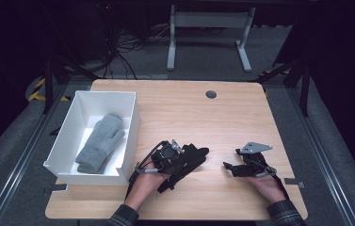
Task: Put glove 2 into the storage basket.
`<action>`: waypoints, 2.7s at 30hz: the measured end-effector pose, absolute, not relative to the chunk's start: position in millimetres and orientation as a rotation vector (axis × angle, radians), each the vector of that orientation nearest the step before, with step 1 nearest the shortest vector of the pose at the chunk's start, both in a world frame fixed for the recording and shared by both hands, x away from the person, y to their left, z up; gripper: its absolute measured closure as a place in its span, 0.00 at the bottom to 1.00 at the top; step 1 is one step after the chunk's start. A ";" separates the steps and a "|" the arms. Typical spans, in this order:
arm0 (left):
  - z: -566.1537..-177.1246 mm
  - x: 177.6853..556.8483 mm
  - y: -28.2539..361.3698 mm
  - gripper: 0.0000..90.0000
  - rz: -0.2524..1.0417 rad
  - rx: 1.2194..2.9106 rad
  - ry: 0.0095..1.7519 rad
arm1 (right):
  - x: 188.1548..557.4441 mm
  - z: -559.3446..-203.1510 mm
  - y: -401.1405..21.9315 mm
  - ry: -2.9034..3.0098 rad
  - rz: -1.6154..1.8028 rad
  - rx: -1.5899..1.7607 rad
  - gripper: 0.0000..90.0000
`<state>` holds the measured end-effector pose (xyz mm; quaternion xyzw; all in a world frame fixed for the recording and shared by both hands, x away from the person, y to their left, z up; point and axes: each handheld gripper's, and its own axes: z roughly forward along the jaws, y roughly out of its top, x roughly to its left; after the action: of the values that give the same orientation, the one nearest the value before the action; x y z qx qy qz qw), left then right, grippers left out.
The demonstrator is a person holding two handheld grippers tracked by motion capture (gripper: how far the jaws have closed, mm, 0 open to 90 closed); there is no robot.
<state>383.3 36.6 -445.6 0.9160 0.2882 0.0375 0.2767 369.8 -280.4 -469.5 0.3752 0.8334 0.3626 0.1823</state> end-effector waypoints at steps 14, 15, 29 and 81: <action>-403.2 373.4 42.0 0.73 0.037 2.367 0.807 | 369.7 -469.6 -280.3 2.350 1.024 1.060 0.24; -399.4 373.0 42.4 0.73 0.037 2.364 0.809 | 369.6 -469.6 -280.2 2.350 1.024 1.060 0.24; -338.0 381.9 62.2 0.73 0.032 2.300 0.837 | 369.5 -469.6 -280.2 2.350 1.023 1.060 0.24; -290.4 411.0 253.8 0.72 0.322 2.102 1.348 | 369.6 -469.7 -279.9 2.348 1.023 1.064 0.24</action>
<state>411.0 253.8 -290.4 0.7946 0.5096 0.1216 0.3070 369.6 -279.9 -469.7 0.3771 0.8323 0.3626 0.1832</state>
